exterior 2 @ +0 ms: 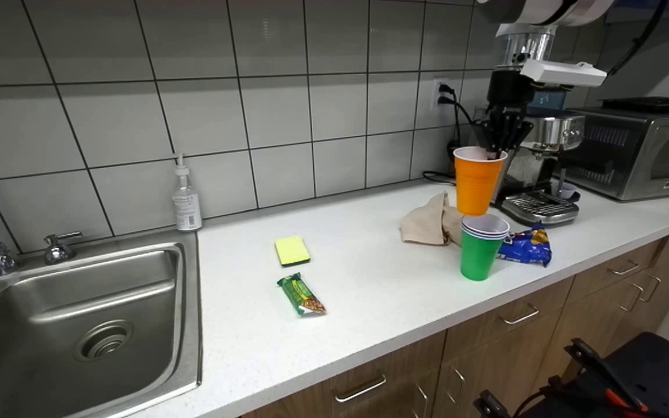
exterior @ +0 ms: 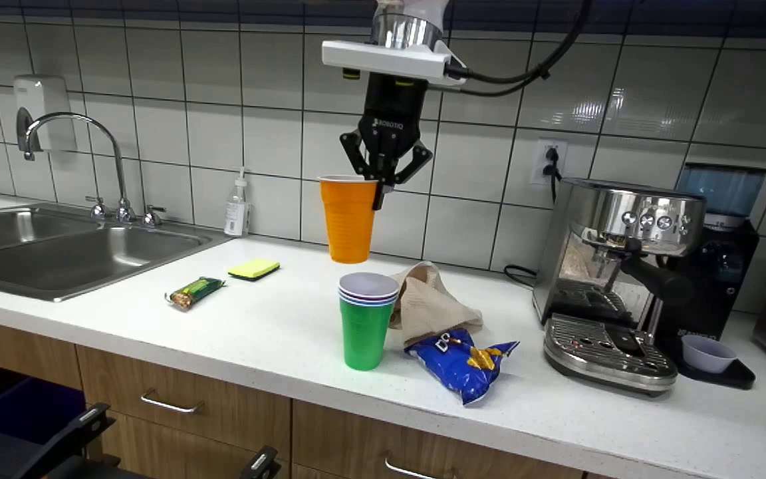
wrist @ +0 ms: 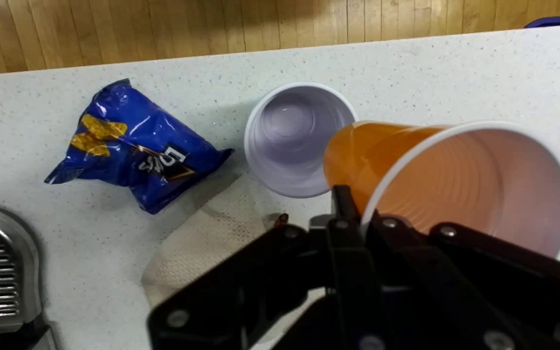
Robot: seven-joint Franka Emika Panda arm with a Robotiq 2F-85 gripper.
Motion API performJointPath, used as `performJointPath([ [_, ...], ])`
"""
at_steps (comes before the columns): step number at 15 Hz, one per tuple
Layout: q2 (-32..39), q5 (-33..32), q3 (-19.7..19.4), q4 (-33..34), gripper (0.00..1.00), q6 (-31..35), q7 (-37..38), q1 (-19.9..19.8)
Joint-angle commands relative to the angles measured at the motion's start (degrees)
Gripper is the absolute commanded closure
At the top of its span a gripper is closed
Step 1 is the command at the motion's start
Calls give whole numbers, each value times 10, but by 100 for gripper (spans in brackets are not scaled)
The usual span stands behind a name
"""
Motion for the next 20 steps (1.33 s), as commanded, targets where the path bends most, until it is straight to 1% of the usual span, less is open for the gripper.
performJointPath([
  [1, -14, -23, -2, -10, 99, -16, 25, -12],
  [8, -5, -27, -16, -18, 99, -18, 44, -26],
  [20, 39, -15, -24, 1, 99, -16, 31, -33],
])
